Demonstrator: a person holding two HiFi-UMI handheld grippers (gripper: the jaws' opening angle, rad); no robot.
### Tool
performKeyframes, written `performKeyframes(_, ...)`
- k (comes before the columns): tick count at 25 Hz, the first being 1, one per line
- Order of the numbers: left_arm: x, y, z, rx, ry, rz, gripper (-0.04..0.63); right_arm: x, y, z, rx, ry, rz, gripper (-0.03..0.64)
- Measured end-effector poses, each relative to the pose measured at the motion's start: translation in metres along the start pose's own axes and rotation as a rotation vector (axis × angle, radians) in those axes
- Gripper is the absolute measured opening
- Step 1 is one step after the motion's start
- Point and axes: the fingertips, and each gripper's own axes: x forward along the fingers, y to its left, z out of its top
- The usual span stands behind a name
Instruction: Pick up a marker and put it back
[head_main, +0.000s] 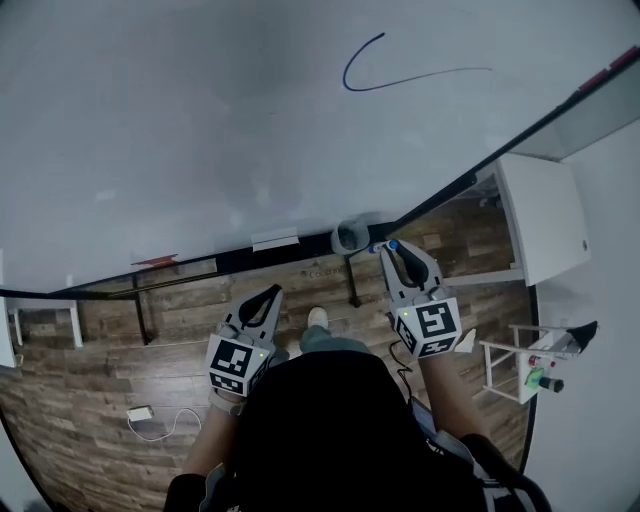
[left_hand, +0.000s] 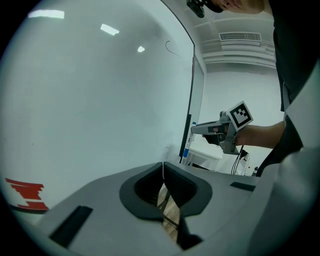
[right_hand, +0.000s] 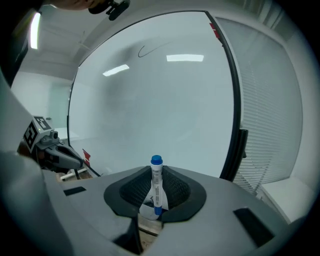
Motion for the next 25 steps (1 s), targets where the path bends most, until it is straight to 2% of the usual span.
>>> performKeyframes(3,0.007,-0.009,0.001,0.029,-0.011,-0.072,0.023,-0.017,-0.005,0.0,0.015,-0.007,-0.05,0.092)
performKeyframes(8,0.02,-0.015,0.009,0.039,0.004,-0.127,0.023,-0.046,-0.013,-0.009,0.046,0.005,-0.132,0.092)
performKeyframes(17,0.045,-0.047,0.004,0.105,0.022,-0.299,0.023,-0.103,-0.026,-0.038,0.136,0.028,-0.289,0.092)
performKeyframes(25,0.061,-0.064,0.001,0.135,0.037,-0.37,0.023,-0.138,-0.032,-0.069,0.2,0.068,-0.368,0.092)
